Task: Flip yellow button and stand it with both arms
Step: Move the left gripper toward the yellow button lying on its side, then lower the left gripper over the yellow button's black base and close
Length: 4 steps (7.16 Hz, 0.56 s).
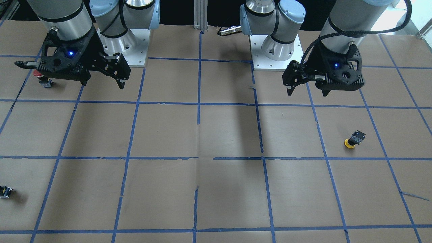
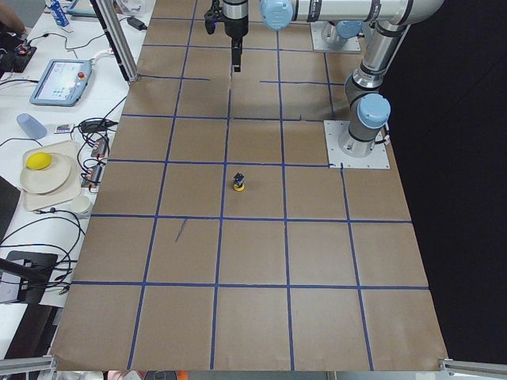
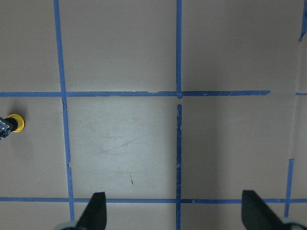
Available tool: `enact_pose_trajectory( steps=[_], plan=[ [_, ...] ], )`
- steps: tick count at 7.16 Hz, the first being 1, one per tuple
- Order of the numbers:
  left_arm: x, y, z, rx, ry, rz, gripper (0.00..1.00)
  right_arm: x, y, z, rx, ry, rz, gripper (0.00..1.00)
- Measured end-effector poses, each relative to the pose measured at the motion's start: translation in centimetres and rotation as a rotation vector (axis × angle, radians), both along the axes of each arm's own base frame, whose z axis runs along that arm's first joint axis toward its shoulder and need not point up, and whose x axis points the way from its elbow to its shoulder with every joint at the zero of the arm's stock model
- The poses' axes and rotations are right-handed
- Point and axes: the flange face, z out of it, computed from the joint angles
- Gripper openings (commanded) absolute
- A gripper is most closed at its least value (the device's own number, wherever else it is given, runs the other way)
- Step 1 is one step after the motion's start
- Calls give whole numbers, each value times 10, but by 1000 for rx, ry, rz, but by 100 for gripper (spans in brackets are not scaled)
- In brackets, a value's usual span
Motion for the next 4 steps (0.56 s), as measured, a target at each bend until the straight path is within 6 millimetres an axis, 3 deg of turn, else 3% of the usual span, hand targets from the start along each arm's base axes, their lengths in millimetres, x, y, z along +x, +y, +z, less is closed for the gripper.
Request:
enact_pose_trajectory(
  steps=[2, 4],
  plan=[
    [67, -3, -33, 33, 5, -87, 100, 0, 0, 0, 0, 0, 1, 100],
    [140, 6, -84, 23, 12, -222, 99, 0, 1, 0, 1, 0, 2, 100]
  ],
)
